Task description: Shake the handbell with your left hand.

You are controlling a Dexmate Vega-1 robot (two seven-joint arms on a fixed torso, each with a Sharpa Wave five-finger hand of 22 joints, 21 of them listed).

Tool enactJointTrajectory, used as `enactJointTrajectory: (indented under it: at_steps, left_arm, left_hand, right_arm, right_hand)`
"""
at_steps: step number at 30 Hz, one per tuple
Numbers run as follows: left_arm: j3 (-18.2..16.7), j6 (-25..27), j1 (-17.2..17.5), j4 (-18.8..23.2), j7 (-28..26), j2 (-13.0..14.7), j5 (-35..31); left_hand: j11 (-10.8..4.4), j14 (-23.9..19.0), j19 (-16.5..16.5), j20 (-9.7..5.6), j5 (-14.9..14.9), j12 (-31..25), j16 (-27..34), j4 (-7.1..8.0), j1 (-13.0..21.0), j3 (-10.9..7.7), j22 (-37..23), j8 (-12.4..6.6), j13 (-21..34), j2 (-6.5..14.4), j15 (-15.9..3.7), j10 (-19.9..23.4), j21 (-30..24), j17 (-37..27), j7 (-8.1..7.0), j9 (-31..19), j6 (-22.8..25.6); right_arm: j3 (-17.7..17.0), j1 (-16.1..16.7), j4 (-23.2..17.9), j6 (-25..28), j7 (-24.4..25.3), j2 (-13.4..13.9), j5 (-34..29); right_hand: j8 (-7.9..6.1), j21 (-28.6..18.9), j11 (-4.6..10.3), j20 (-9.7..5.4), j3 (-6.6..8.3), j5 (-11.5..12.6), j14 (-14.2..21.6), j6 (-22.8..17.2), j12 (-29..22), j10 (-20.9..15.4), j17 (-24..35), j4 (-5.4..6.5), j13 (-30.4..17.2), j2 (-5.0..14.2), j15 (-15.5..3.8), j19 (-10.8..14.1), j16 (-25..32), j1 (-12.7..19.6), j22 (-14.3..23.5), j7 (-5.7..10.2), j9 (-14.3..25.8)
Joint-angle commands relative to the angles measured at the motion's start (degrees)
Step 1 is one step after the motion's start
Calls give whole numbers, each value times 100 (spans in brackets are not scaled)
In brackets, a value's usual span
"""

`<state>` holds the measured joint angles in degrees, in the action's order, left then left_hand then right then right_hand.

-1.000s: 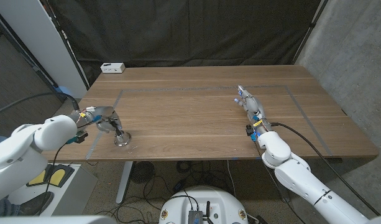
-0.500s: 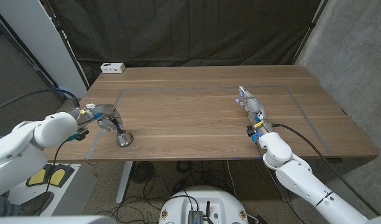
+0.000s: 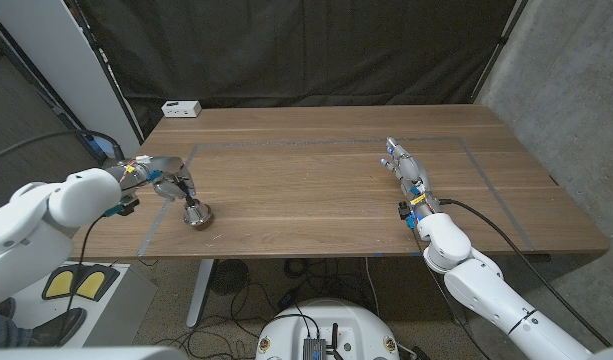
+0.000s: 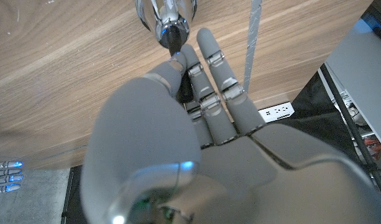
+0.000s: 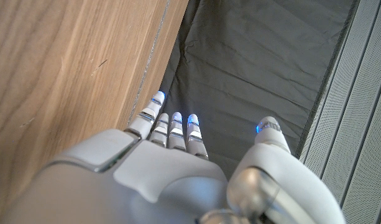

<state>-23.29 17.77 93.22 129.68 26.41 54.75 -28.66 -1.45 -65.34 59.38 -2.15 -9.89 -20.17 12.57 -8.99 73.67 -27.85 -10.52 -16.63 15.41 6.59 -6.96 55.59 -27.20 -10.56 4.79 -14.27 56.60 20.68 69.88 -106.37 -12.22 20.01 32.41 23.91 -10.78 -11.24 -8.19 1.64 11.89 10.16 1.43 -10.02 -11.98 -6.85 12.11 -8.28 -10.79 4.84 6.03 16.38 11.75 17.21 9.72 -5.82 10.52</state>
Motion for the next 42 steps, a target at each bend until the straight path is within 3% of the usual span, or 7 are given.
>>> enactJointTrajectory:
  at_steps: [1,12,29,37,42]
  left_arm:
    - [-99,19,-119,173,156,3,-146]
    - [-243,24,-292,419,330,-27,-432]
    - [-352,-122,-883,570,595,-123,-397]
    - [0,-493,-1329,242,144,-186,30]
    - [495,-420,-1724,76,99,142,211]
  left_hand:
    - [-110,-85,44,24,-40,-191,1,9,20,-25,-12,-38,684,108,-54,121,-41,-20,-5,-40,39]
    - [-100,-75,-8,36,-44,-219,-9,5,14,-27,-11,-48,814,119,-58,96,-42,-36,-20,-71,37]
    - [-135,-71,-30,22,-47,-251,-17,18,-18,-22,-11,-50,959,133,-66,84,-60,-49,-58,-100,19]
    - [-135,-71,-59,16,-51,-259,-17,17,-26,-23,-12,-55,1019,136,-76,72,-61,-54,-63,-109,25]
    - [-137,-55,-76,18,-52,-264,-21,16,-28,-24,-13,-48,1058,145,-90,66,-63,-61,-67,-115,2]
  right_arm:
    - [-3,0,77,-97,-42,-48,26]
    - [-25,5,94,-162,-21,-78,14]
    - [-102,-21,104,-158,-63,-38,75]
    - [-223,32,33,-90,-57,42,172]
    - [-313,54,-51,4,-77,127,261]
  right_hand:
    - [7,10,-52,-15,25,-9,33,3,-10,-8,32,31,-13,5,18,51,15,57,9,-13,16]
    - [7,7,-44,-33,26,-8,39,5,-8,-3,32,31,-13,8,7,66,16,61,9,-22,16]
    - [2,7,-48,-27,24,-7,54,-7,-15,-22,33,32,-13,7,4,78,21,65,8,-46,16]
    - [1,6,-56,-24,23,-7,60,-12,-17,-30,33,33,-13,6,4,86,23,64,8,-50,16]
    - [1,8,-55,-21,21,-8,63,-12,-19,-37,34,34,-13,5,1,85,23,62,8,-50,16]
